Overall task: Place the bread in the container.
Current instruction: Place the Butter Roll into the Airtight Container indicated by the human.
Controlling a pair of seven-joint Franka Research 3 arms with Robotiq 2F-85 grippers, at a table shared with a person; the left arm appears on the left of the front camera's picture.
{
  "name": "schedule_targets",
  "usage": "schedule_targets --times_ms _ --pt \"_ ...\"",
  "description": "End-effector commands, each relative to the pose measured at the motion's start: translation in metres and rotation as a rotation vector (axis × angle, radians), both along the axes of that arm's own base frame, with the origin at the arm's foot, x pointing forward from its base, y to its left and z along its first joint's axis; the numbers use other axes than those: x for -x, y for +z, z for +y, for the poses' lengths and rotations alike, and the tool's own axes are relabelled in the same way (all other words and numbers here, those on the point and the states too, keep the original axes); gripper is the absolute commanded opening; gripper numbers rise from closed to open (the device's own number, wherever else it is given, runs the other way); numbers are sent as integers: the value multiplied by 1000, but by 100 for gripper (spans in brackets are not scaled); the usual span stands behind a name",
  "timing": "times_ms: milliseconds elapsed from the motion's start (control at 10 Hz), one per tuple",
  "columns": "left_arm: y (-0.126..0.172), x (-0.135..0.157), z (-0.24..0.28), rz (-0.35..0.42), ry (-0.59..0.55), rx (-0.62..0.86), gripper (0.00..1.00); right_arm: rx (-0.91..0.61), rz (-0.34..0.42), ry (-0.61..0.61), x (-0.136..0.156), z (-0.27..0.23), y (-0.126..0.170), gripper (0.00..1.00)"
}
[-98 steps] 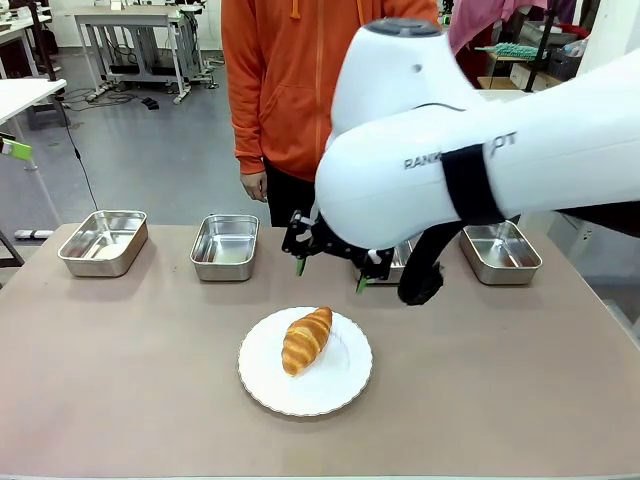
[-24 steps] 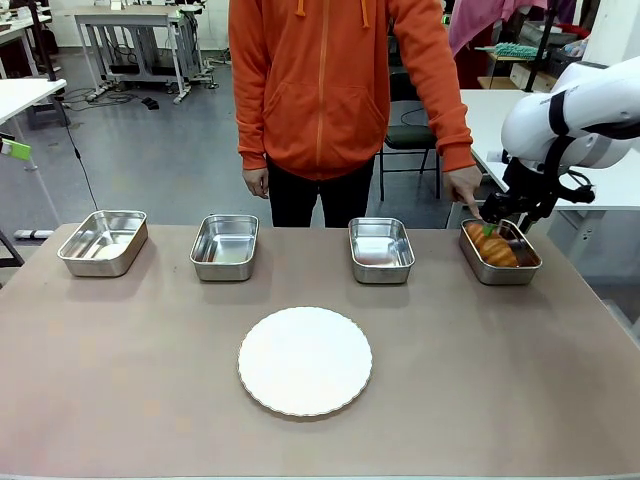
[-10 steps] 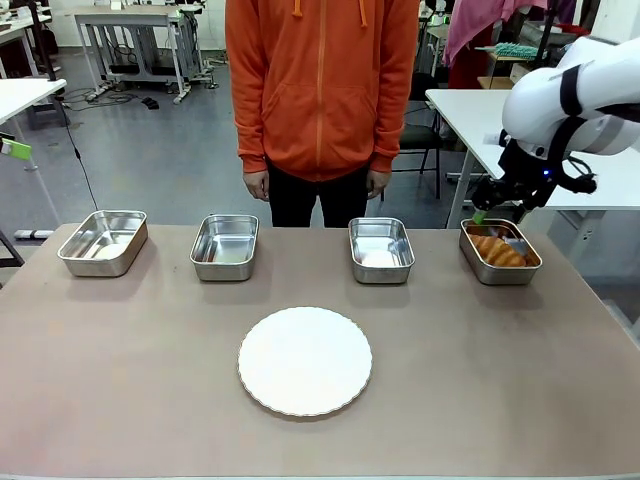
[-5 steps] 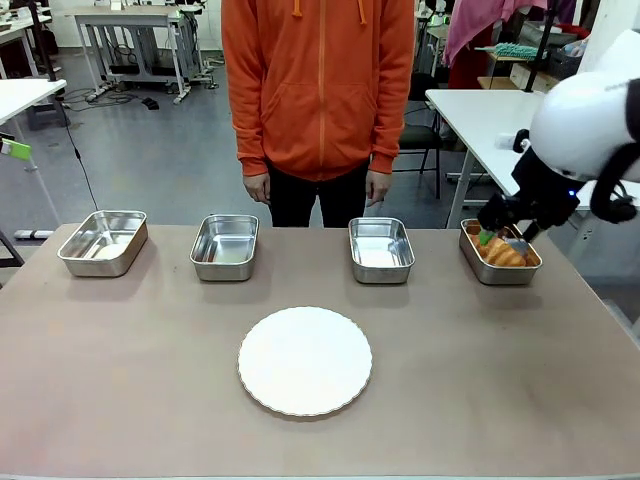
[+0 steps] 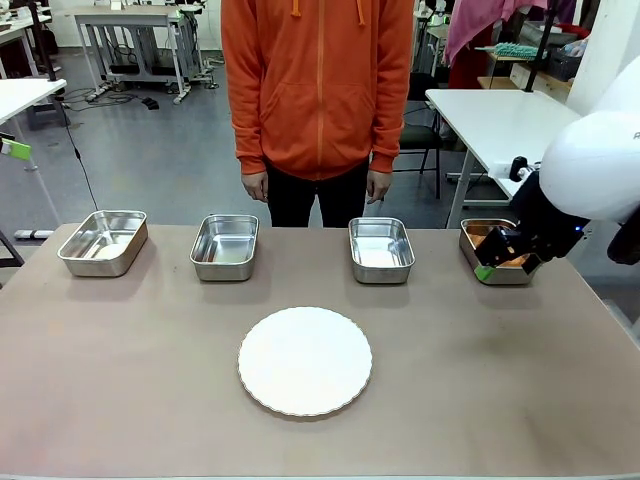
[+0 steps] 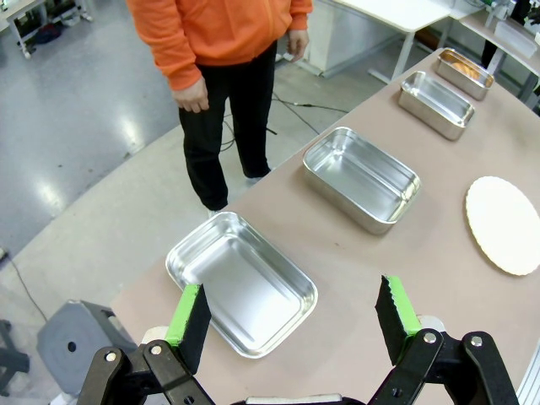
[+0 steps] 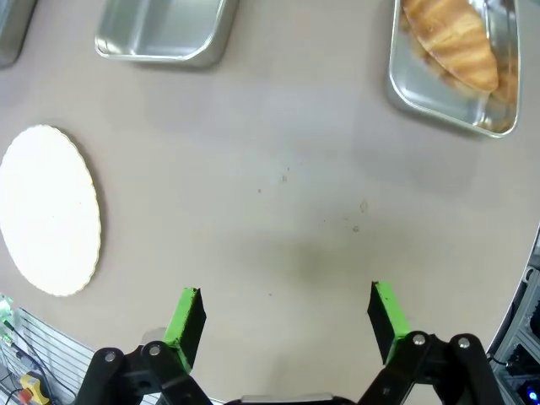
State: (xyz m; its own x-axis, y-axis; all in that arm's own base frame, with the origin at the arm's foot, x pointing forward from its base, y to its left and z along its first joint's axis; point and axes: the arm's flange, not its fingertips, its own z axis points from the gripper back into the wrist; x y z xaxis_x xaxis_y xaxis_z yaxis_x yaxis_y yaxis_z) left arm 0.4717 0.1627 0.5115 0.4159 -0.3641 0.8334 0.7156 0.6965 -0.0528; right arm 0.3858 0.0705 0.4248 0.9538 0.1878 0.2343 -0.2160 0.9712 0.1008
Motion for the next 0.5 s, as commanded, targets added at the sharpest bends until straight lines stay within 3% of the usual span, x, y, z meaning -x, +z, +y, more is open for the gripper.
schedule_targets --times_ms 0,400 --pt "1 0 0 -3 -5 9 100 -4 -14 3 0 0 5 100" --pt "1 0 0 -3 -5 9 100 -4 -14 3 0 0 5 100"
